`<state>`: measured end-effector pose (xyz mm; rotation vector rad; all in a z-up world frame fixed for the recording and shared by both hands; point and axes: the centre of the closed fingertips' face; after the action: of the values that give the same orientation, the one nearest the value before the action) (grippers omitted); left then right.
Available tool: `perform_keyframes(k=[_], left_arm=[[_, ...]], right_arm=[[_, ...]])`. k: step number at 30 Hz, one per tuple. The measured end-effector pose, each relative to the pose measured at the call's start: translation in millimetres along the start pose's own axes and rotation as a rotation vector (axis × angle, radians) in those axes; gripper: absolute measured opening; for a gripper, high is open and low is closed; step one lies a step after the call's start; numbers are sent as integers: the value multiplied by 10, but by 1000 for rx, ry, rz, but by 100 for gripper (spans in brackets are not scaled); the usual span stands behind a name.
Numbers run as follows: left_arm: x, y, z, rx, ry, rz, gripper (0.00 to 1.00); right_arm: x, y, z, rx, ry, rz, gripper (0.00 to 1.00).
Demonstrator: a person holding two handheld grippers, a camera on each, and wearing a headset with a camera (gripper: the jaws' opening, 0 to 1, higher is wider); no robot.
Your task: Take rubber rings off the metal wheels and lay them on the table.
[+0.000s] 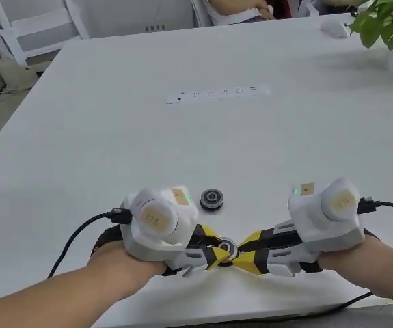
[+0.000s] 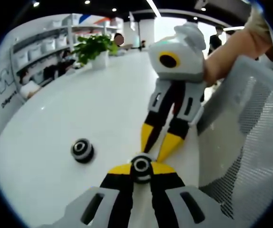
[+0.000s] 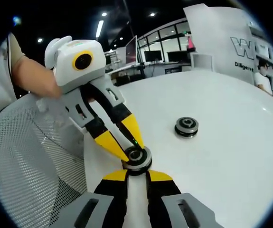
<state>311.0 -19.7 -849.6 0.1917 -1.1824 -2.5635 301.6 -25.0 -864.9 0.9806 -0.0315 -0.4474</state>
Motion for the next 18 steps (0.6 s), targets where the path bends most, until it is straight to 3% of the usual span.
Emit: perform_keyframes(k=[18], left_arm=[[-6, -5, -3, 2, 6, -2, 14]], right_arm=[[28, -14, 12, -6, -9, -29, 2]])
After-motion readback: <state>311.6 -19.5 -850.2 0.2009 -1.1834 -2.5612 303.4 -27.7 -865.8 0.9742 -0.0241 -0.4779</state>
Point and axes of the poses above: the centre of the closed fingertips' face, and the gripper's own axes: z roughly backward along the fingers, x roughly to its right, y roughly out of its top, and after that the axes turned 3 degrees about -y, right-handed
